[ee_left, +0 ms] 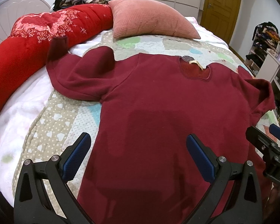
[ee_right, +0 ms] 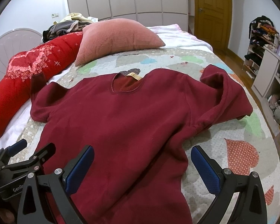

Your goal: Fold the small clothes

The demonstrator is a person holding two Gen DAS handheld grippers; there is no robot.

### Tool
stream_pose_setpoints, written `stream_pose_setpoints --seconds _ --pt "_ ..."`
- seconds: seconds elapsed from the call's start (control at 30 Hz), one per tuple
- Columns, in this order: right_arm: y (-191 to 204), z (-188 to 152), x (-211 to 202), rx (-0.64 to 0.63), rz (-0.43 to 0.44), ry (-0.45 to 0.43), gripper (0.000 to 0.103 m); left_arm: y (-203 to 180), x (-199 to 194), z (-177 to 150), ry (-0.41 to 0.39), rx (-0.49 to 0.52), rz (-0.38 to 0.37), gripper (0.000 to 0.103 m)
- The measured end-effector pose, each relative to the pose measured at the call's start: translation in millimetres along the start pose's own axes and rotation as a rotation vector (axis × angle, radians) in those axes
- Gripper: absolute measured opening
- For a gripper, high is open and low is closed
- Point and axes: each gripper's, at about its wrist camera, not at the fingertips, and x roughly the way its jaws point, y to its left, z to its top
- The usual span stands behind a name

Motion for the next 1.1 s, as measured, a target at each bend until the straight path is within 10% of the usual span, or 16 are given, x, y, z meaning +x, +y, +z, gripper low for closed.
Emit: stream_pose_setpoints --seconds 1.1 --pt "33.2 14.4 38.8 -0.080 0.001 0.051 0.103 29.1 31.0 15.5 0.019 -0.020 0.027 0.102"
